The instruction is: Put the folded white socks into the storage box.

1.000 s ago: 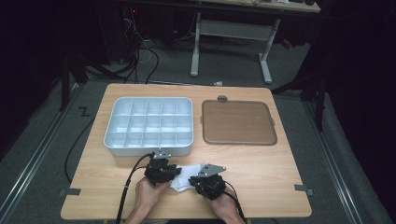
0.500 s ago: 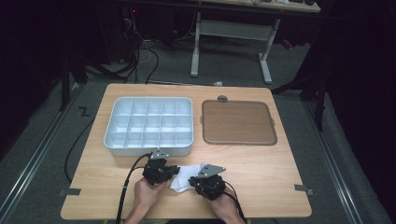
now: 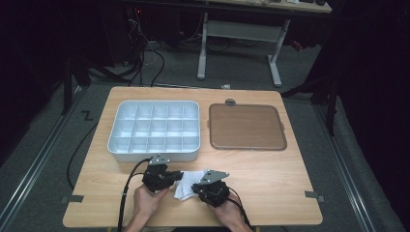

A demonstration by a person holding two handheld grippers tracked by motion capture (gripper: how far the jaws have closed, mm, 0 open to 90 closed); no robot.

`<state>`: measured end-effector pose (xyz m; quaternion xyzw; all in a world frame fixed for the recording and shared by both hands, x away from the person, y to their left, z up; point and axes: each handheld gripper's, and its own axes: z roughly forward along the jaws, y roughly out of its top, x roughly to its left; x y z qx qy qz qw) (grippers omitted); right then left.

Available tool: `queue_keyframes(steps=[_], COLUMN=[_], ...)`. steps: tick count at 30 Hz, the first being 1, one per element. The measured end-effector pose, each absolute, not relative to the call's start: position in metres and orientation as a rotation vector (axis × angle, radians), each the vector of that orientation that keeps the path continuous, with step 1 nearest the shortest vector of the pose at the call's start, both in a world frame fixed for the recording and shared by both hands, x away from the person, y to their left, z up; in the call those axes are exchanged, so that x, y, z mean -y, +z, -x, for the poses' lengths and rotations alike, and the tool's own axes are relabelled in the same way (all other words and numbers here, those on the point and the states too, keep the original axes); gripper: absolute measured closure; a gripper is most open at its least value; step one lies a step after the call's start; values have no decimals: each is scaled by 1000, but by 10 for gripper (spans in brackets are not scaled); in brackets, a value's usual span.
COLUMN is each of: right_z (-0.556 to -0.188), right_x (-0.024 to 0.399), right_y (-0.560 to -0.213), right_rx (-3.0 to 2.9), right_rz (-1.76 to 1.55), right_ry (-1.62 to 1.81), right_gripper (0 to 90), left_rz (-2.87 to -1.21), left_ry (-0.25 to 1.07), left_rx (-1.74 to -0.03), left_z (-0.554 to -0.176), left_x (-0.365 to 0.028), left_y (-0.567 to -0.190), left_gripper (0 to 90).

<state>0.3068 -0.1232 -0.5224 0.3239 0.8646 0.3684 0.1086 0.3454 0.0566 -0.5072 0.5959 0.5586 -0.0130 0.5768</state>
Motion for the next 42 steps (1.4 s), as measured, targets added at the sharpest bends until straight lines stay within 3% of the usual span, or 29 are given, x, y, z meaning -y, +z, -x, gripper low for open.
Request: queue_keyframes(steps=[19, 42], right_z=[-304, -312], right_x=[130, 124], right_y=[-508, -520], right_rx=[-2501, -2557], right_rz=[-919, -907], right_ry=[1094, 1033], right_gripper=[840, 867], left_rz=[-1357, -1321], left_ry=[-76, -134], left_rx=[-1328, -1322], left_z=[-345, -344], left_x=[-66, -68], left_y=[-501, -489], left_gripper=[858, 859])
